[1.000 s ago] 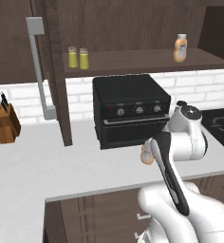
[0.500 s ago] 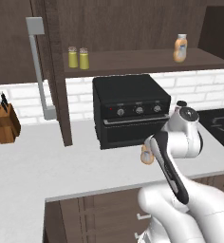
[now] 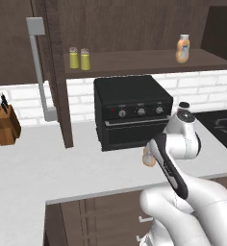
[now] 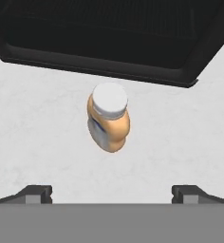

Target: Put the shaker and condiment bottle from the counter next to their counterparts in the cabinet.

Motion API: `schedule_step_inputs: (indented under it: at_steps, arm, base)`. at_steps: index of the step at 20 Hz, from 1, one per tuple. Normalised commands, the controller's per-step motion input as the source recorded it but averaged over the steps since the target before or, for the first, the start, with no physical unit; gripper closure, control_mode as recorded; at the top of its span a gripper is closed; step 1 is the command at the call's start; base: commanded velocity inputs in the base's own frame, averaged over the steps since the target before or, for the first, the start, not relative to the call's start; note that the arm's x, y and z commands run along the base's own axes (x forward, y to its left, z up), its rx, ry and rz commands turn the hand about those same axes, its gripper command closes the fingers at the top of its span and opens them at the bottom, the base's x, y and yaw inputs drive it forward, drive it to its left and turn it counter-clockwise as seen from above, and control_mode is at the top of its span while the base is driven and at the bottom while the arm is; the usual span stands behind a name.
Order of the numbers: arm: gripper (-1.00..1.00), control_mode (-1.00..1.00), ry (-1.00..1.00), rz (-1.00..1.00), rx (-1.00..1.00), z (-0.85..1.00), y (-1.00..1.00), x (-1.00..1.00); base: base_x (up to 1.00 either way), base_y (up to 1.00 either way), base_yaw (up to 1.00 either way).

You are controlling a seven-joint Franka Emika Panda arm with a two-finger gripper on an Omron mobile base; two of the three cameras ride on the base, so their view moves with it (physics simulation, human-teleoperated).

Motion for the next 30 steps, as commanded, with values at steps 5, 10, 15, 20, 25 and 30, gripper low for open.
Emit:
schedule_step_inputs:
  at_steps: [5,10,15,20,25,30]
  arm:
    - [-1.0,-1.0,0.02,0.0,0.0,-0.27,0.0,0.11]
    - [-1.0,-1.0,0.0,0.0,0.0,-0.11,0.0,0.27]
    - [-1.0,-1.0,0.01,0.0,0.0,-0.07,0.0,0.27]
    - [-1.0,-1.0,0.06,0.0,0.0,-0.1,0.0,0.22]
    - [-1.0,-1.0,0.06,0.0,0.0,-0.15,0.0,0.2]
    - [-1.0,-1.0,0.02,0.0,0.01,-0.13,0.0,0.2]
  base:
    - [0.0,0.0,0.0]
    - [0.0,0.0,0.0]
    - [0.0,0.0,0.0]
    - [0.0,0.0,0.0]
    - [0.0,0.0,0.0]
    - [0.0,0.0,0.0]
